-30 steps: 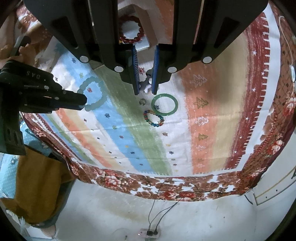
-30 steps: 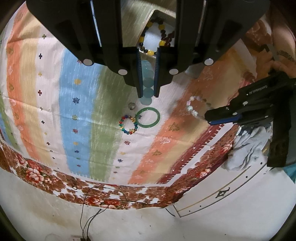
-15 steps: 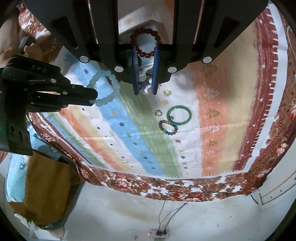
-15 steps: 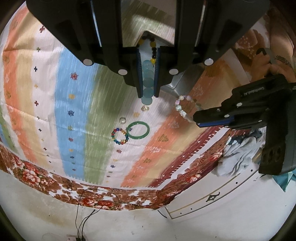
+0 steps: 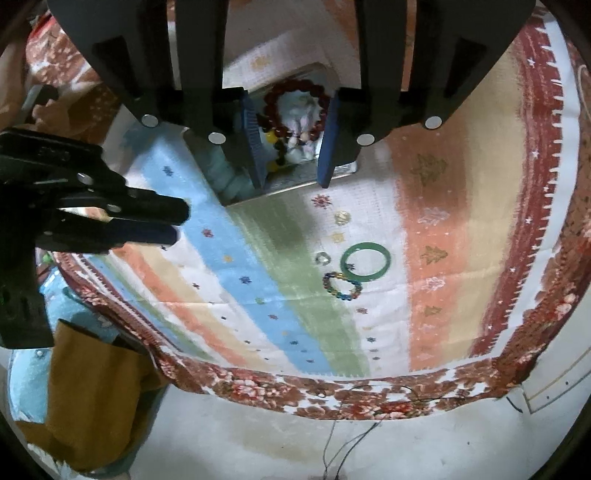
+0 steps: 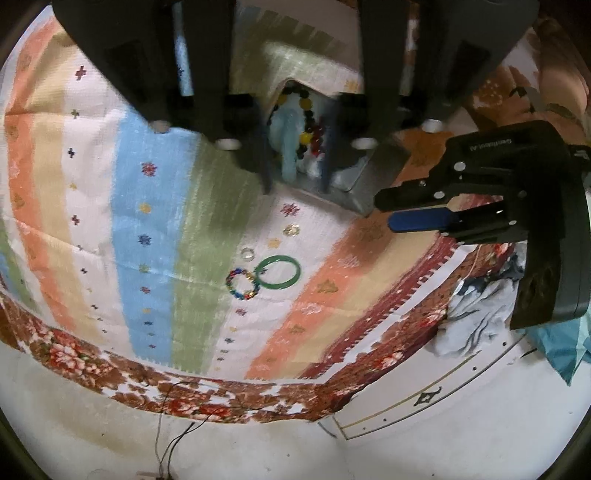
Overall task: Organize jewelry
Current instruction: 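Open both tools to drop the bracelets into the tin, then raise both open tools away from the tin toward the green bangle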
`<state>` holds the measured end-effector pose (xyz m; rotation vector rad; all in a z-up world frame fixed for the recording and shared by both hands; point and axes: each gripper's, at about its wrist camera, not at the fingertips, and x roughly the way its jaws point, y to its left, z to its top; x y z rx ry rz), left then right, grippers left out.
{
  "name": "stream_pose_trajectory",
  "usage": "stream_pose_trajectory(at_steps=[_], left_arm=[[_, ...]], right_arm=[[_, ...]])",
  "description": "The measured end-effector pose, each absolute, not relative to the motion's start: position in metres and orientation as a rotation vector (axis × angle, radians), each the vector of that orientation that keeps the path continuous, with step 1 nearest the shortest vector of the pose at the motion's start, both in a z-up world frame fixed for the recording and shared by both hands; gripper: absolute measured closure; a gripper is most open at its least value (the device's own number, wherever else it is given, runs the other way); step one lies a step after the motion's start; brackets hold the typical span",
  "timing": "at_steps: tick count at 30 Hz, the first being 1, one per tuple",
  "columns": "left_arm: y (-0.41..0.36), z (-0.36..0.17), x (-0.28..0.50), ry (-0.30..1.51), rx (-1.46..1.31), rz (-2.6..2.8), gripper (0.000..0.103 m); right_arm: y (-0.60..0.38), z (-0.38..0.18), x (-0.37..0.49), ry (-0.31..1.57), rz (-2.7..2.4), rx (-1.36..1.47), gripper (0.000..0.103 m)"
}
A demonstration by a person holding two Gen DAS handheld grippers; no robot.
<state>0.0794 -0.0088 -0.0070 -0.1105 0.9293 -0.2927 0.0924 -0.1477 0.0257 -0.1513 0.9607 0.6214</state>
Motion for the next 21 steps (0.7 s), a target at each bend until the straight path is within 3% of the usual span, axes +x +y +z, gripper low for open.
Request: stream_pose_trajectory(at_steps=[4, 6, 14, 21], left_arm=[[-0.002, -0.01, 0.084, 0.931, -0.107, -0.257, 0.067], [-0.001, -0.011, 0.086, 0.934, -0.105, -0.247, 0.065], [0.002, -0.012, 0.09, 0.936, -0.098, -0.227, 0.055], [0.008, -0.016, 0.099, 0.946, -0.095, -0.196, 0.049]], right_arm=[[-0.151, 0.024, 0.096, 0.959, 0.592, -0.161, 0.061], [-0.15, 0.022, 0.098, 0.963, 0.583, -0.178, 0.055], [-0.154, 0.015, 0.105, 0.986, 0.562, -0.174, 0.054], [-0.155, 0.012, 0.11, 0.991, 0.534, -0.182, 0.046]])
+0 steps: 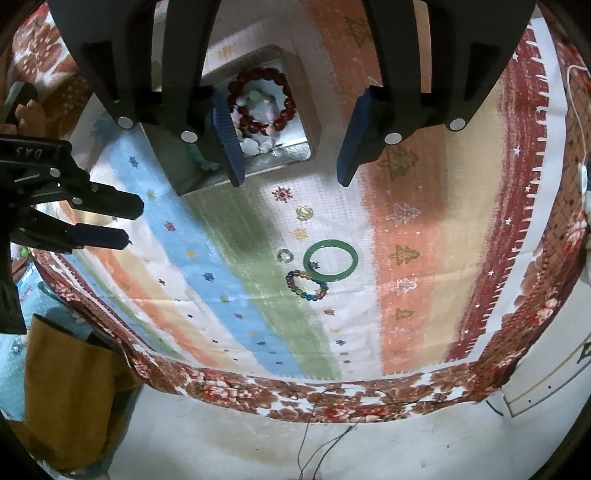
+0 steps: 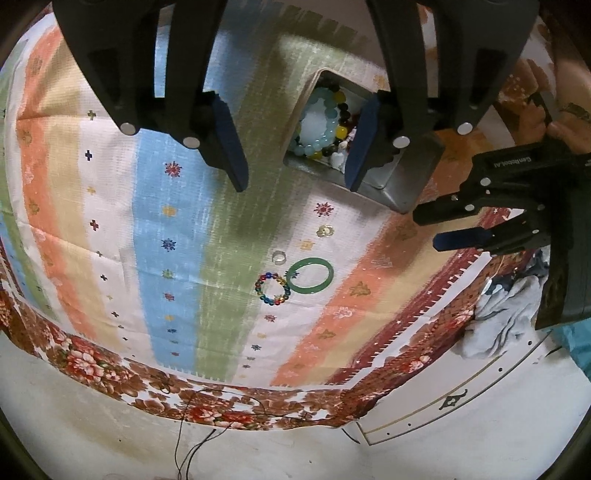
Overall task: Organize jewelry
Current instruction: 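Raise both open tools away from the tin toward the green bangle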
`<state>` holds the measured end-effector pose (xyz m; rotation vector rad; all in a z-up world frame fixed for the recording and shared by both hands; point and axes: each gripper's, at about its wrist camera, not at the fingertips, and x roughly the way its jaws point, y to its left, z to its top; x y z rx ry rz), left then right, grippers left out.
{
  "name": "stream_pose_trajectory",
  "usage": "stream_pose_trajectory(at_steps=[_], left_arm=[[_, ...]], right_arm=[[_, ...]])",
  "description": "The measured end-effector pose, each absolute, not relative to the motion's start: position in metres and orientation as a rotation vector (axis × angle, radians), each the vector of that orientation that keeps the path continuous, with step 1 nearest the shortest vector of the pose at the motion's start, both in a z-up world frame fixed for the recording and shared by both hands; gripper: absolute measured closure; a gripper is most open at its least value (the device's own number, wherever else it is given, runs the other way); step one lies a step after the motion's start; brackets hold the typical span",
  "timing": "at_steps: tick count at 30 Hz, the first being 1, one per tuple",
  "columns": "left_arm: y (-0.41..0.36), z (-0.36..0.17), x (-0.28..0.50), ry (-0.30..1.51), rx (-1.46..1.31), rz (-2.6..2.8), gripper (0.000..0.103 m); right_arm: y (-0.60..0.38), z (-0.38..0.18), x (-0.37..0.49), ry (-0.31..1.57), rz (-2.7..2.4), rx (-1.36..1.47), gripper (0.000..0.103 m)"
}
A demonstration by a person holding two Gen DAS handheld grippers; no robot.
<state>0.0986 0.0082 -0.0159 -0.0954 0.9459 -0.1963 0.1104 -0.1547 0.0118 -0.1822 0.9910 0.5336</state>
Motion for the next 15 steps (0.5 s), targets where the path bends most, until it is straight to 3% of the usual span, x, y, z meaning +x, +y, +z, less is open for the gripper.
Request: stream_pose_trajectory(at_steps=[3, 13, 15], left_arm=[[0.012, -0.018, 0.106, 0.951, -0.094, -0.175, 0.047], [0.02, -0.025, 0.133, 0.977, -0.054, -0.115, 0.042], [0.02, -0.025, 0.136, 0.978, -0.047, -0.111, 0.041]], right_arm=[[-0.156, 0.007, 0.119, 1.005, 0.501, -0.185, 0.039], [-0.157, 0.0, 0.149, 1.036, 0.46, -0.131, 0.037], [-0.158, 0.0, 0.153, 1.028, 0.447, -0.126, 0.033]])
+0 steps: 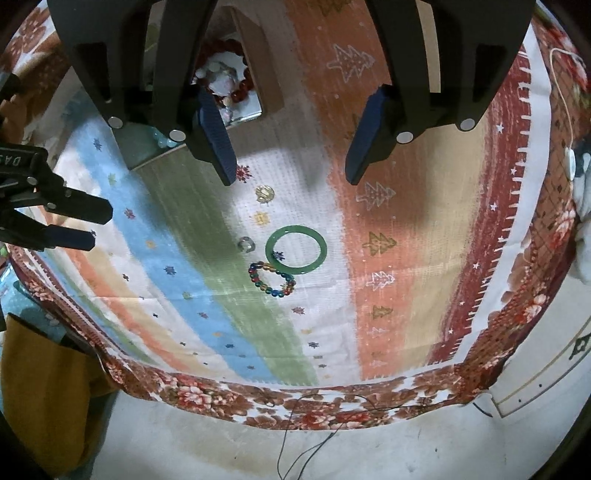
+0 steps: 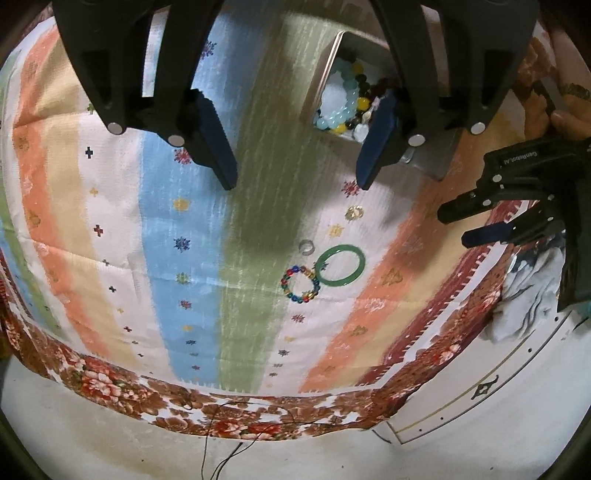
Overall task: Organize jewelry
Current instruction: 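Raise both open tools away from the tin toward the green bangle, then lower the left tool to the green bangle while the right tool approaches the multicolour bead bracelet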
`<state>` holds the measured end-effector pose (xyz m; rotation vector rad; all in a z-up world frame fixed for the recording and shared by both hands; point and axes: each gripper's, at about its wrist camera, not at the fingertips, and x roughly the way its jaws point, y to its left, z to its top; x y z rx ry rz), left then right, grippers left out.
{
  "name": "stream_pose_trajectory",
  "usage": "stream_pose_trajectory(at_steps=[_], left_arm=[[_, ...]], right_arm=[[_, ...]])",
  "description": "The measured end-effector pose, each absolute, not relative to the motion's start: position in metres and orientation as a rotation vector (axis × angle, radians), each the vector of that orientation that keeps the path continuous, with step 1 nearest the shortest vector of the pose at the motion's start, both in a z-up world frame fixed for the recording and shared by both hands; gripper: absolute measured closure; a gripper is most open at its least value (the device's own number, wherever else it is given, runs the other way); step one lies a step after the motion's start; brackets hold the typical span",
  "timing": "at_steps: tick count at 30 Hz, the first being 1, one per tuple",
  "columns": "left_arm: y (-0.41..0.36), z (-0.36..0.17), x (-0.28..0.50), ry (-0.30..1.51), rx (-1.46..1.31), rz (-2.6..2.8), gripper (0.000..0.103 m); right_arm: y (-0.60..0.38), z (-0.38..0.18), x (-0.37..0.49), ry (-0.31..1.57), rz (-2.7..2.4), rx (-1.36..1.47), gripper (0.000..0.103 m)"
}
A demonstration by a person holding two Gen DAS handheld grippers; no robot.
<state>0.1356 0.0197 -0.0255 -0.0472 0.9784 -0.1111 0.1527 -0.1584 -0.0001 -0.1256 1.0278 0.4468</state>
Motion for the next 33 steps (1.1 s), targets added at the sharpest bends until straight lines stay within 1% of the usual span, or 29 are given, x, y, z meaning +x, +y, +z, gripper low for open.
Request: stream_pose_trajectory(at_steps=[3, 13, 17, 20, 23, 26, 30, 33], left_arm=[[0.019, -0.026, 0.139, 0.977, -0.04, -0.109, 0.038], [0.02, -0.032, 0.159, 0.999, -0.025, -0.099, 0.037], [0.022, -0.036, 0.166, 1.012, -0.021, -0.091, 0.037], [0.021, -0.036, 0.17, 1.012, -0.014, -0.094, 0.034], [0.02, -0.037, 0.173, 1.013, -0.009, -0.097, 0.033], [0.021, -0.039, 0.176, 1.017, -0.006, -0.094, 0.032], [0.021, -0.04, 0.182, 1.012, 0.003, -0.086, 0.026], [0.022, -0.041, 0.188, 1.015, 0.01, -0.08, 0.025]], right_arm=[[-0.16, 0.0, 0.158, 1.028, 0.436, -0.11, 0.032], [-0.163, 0.007, 0.175, 0.946, 0.361, -0.125, 0.032], [-0.159, 0.005, 0.182, 0.95, 0.364, -0.136, 0.032], [-0.157, 0.004, 0.184, 0.948, 0.367, -0.144, 0.032], [-0.154, 0.003, 0.188, 0.945, 0.363, -0.154, 0.028], [-0.152, 0.0, 0.192, 0.947, 0.362, -0.16, 0.026], [-0.15, -0.003, 0.198, 0.953, 0.356, -0.167, 0.024], [-0.149, -0.005, 0.204, 0.957, 0.352, -0.17, 0.022]])
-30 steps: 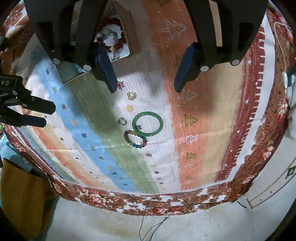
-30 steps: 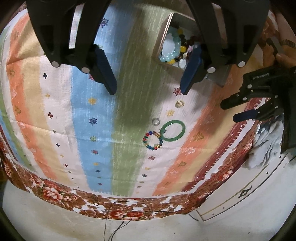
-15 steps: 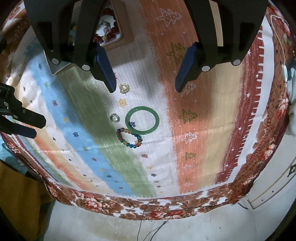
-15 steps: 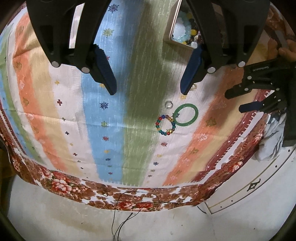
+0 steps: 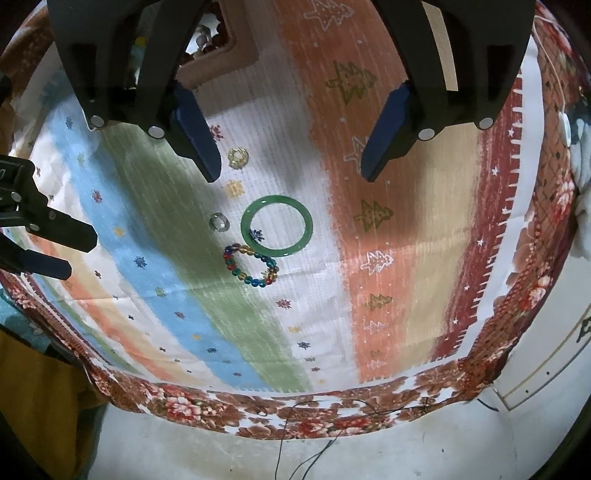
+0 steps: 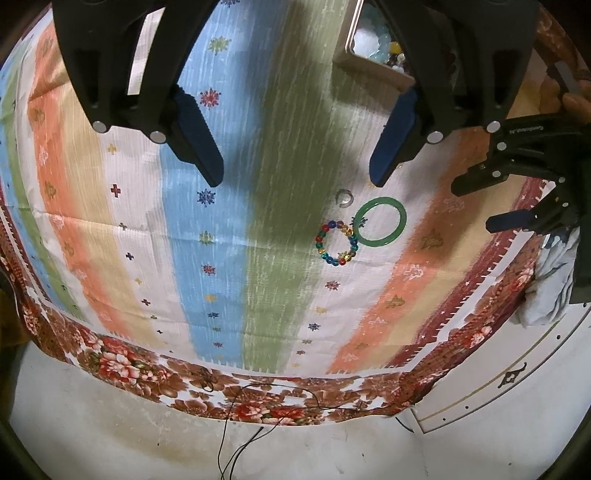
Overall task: Organize jewelry
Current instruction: 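Lower the left tool to the green bangle while the right tool approaches the multicolour bead bracelet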
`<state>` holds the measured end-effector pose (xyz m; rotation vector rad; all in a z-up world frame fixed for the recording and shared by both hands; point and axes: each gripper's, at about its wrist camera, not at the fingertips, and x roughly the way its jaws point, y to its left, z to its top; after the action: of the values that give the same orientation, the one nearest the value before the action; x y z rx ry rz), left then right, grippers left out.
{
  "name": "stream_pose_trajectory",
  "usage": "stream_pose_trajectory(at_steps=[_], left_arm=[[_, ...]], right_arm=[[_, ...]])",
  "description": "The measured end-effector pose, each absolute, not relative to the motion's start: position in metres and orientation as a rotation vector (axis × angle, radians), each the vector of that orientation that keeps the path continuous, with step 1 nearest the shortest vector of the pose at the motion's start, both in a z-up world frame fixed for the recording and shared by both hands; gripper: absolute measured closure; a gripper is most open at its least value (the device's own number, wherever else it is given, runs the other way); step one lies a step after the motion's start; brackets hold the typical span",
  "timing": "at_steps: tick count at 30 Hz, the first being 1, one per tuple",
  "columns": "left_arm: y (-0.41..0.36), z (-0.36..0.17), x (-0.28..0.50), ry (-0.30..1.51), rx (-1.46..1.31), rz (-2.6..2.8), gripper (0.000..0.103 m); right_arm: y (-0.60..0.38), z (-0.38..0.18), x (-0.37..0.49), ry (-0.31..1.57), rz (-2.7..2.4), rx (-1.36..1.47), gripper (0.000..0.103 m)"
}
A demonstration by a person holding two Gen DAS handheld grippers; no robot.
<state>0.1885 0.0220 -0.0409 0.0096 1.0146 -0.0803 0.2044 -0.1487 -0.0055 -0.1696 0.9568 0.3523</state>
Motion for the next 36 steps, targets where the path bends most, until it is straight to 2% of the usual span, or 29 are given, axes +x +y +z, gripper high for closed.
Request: stream_pose_trajectory(at_steps=[12, 36], left_arm=[[0.033, -0.048, 0.208, 1.037, -0.005, -0.064, 0.024], [0.047, -0.073, 0.246, 1.1, -0.028, -0.045, 0.024]], right_arm=[[-0.148, -0.018, 0.232, 1.0, 0.344, -0.122, 0.016], [-0.121, -0.051, 0.275, 1.063, 0.345, -0.144, 0.016]])
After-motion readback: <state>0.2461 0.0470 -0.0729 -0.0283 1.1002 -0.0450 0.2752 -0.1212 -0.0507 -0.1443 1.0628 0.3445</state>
